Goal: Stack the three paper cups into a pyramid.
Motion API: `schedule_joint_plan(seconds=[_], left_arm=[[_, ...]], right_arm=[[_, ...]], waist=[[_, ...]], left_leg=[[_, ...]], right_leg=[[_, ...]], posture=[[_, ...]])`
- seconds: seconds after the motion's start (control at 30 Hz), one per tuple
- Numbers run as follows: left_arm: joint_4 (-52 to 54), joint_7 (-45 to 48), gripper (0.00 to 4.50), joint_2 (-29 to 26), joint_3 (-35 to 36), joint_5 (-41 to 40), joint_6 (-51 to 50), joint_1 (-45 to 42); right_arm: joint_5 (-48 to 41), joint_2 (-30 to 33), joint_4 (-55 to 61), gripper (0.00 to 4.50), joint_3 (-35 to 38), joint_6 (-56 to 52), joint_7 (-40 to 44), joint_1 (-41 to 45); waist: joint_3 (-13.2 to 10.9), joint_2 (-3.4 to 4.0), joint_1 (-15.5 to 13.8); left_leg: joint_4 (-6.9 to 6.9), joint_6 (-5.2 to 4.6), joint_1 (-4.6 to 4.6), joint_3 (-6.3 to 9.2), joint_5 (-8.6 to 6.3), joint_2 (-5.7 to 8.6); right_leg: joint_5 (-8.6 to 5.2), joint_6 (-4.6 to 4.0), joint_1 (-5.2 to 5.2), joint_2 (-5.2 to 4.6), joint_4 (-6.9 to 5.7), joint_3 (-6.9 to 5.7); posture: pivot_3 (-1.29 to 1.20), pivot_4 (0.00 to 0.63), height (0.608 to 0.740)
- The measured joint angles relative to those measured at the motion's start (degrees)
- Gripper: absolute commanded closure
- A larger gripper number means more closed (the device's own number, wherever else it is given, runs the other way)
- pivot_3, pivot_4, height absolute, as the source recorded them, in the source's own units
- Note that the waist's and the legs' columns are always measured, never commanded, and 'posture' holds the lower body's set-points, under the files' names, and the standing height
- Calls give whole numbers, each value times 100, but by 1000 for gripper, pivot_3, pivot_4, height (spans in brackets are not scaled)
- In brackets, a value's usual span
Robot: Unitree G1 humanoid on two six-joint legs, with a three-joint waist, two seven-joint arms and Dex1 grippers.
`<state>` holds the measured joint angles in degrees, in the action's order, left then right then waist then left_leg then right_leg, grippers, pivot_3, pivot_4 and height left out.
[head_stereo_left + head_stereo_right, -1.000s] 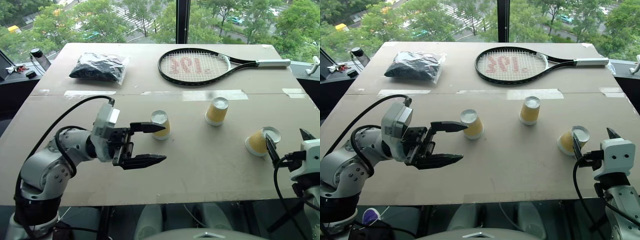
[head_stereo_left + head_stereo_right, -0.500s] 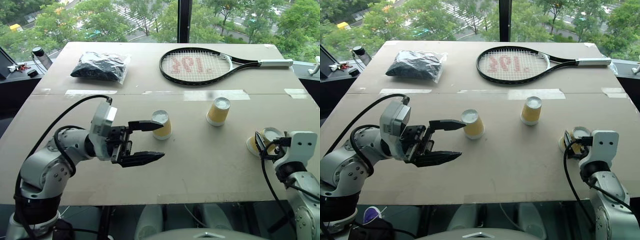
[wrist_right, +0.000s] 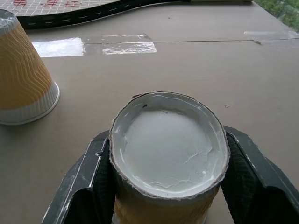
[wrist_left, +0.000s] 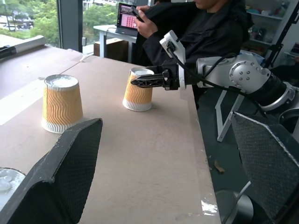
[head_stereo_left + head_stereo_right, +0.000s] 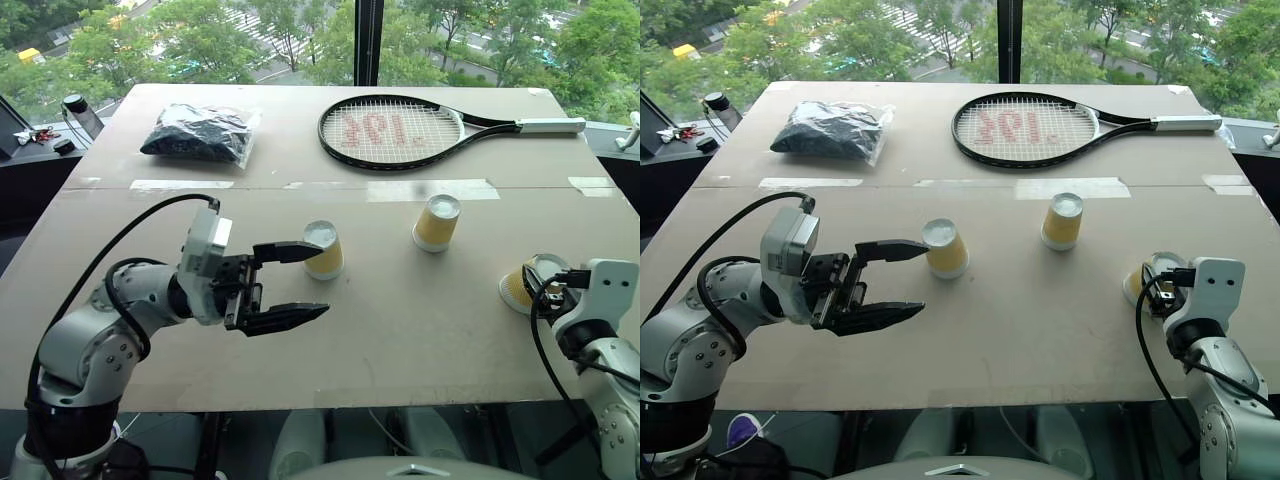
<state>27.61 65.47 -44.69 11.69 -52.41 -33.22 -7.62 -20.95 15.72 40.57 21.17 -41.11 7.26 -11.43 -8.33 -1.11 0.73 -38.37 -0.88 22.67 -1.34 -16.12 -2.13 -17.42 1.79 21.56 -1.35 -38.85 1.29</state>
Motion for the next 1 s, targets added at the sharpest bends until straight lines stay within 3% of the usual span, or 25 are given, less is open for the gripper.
schedule_joint_plan(seconds=[0.17,0.4,0.63,1.0], left_arm=[[-94,-284,0,106,278,54,64,394],[-463,-415,0,275,832,692,770,1361],[-416,-359,0,288,1312,703,909,1890],[-180,-134,0,274,1759,720,1054,2642]], right_arm=[[-495,885,324,2264,-435,107,1084,357],[-1299,1403,391,2264,-1597,-266,1935,1995],[-336,1158,-1170,2264,-3228,162,2119,2965],[204,566,-1901,2264,-3686,542,2241,3387]], waist=[[-7,11,66],[-11,-3,67],[-14,-8,5],[-15,-6,9]], left_leg=[[2,-3,-7,-4,-2,-5],[2,-4,1,8,-2,-3],[1,-4,7,8,-2,2],[4,-4,9,10,-2,1]], right_leg=[[0,0,1,9,-2,14],[1,-1,2,-27,3,-4],[1,-1,5,-40,4,-18],[1,-1,9,-45,3,-23]], posture=[[0,150,740],[0,150,740],[0,150,740],[0,150,740]])
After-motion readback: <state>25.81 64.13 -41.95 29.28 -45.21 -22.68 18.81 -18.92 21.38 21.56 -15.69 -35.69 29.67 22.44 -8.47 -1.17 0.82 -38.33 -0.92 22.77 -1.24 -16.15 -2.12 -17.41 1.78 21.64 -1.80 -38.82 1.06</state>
